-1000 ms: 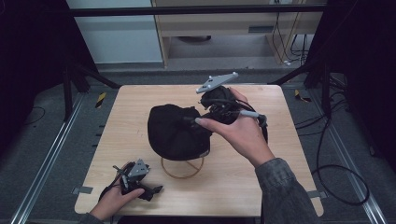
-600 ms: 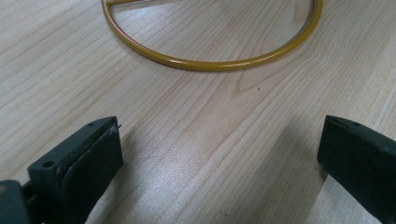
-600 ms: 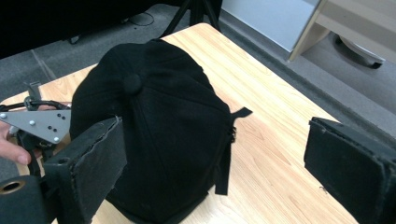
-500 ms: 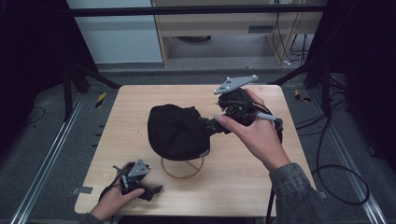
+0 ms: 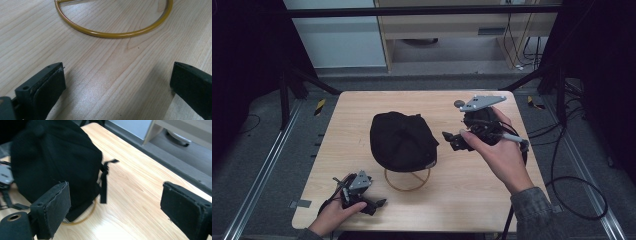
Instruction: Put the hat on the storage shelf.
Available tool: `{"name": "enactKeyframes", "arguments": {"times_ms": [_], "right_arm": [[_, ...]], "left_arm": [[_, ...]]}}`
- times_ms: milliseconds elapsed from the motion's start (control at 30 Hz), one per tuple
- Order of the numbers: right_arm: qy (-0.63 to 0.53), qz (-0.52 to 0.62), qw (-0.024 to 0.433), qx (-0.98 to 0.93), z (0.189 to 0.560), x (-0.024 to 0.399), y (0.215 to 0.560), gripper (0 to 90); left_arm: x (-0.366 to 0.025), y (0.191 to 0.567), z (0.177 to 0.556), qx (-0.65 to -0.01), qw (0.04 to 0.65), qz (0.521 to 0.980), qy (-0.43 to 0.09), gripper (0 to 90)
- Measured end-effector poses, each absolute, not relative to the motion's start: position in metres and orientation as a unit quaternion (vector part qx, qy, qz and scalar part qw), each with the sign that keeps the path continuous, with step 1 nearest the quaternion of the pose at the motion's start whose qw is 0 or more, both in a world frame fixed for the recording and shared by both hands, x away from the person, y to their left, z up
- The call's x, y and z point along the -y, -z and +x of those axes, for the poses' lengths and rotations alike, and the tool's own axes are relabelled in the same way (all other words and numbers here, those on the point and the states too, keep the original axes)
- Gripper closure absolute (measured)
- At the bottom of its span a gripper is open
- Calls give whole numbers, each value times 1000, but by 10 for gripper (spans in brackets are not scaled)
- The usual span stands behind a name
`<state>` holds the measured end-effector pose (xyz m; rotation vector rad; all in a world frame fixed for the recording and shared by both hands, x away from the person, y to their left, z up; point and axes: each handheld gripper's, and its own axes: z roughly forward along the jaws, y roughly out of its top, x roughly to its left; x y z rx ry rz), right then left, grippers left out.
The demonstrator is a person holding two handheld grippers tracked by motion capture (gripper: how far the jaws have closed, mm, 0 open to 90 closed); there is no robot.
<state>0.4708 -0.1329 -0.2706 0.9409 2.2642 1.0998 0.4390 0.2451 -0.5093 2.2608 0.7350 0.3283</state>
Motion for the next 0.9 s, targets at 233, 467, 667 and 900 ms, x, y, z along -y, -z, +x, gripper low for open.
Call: {"name": "enactKeyframes", "arguments": {"times_ms": [233,467,667,900], "right_arm": [[-390,348,226,-822,463,155,291,101],[-391,350,223,-822,459,165,300,109],[-389,370,231,-811,459,170,323,109],[-385,381,220,-811,460,175,341,111]], "left_arm": [[-245,509,439,-286,362,878,-128,0],[-245,509,439,-286,362,878,-127,0],[-245,509,439,-286,361,878,-127,0],[-245,509,439,-286,361,878,-127,0]]}}
